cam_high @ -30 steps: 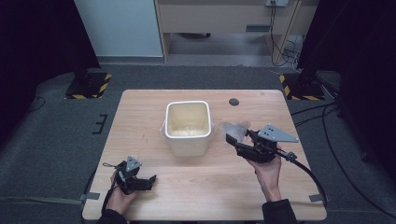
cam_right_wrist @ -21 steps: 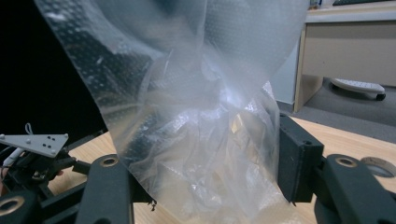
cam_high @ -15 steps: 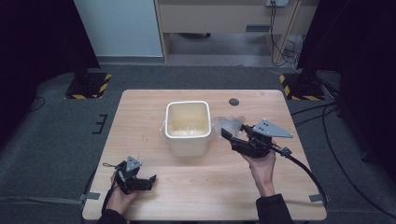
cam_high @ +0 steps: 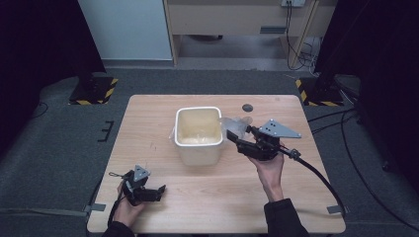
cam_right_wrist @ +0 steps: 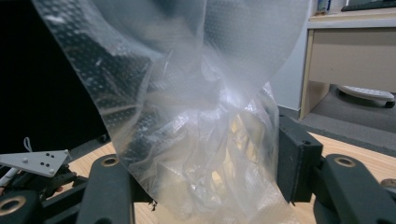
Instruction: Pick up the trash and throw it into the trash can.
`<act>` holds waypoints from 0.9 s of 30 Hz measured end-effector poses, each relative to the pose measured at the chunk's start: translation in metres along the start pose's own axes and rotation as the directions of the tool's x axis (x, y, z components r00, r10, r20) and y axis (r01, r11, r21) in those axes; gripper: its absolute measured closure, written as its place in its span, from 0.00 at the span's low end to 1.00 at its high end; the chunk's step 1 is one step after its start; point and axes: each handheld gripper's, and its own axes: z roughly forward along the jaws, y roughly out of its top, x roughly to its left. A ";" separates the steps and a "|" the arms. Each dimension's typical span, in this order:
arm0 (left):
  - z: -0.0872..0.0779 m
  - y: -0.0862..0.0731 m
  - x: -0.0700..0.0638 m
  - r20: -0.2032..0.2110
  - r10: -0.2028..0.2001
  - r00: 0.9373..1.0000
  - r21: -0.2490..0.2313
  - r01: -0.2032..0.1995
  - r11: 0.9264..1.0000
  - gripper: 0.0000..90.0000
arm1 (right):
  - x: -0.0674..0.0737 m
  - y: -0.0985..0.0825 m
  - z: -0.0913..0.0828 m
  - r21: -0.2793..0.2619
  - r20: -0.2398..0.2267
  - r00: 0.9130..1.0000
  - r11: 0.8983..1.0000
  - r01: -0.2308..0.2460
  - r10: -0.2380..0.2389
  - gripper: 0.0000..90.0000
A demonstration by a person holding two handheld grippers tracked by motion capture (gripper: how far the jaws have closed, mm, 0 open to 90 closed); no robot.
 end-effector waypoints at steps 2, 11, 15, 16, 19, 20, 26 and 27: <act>0.000 0.000 0.000 0.000 0.000 1.000 0.000 0.000 1.000 0.00 | 0.001 0.001 0.002 0.000 0.001 1.000 1.000 0.005 -0.005 0.48; 0.000 0.000 0.000 0.000 0.000 1.000 0.000 0.000 1.000 0.00 | 0.002 0.012 0.022 -0.005 -0.006 1.000 1.000 0.004 -0.004 0.48; 0.000 0.000 0.000 0.001 0.000 1.000 0.000 0.000 1.000 0.00 | -0.002 0.012 0.033 0.000 0.000 1.000 1.000 -0.008 0.008 0.48; 0.000 0.000 0.000 0.001 0.000 1.000 0.000 0.000 1.000 0.00 | -0.002 0.012 0.033 0.000 0.000 1.000 1.000 -0.008 0.008 0.48; 0.000 0.000 0.000 0.001 0.000 1.000 0.000 0.000 1.000 0.00 | -0.003 0.012 0.041 0.013 0.003 1.000 1.000 -0.012 0.012 0.48; 0.000 0.000 0.000 0.000 0.000 1.000 0.000 0.000 1.000 0.00 | -0.003 0.012 0.044 0.018 0.005 1.000 1.000 -0.008 0.008 0.48; 0.000 0.000 0.000 0.001 0.000 1.000 0.000 0.000 1.000 0.00 | -0.005 0.007 0.064 0.037 0.009 1.000 0.999 -0.023 0.022 0.48; 0.000 0.000 0.000 0.001 0.001 1.000 0.000 -0.001 1.000 0.00 | -0.004 0.006 0.067 0.041 0.010 1.000 0.999 -0.018 0.018 0.48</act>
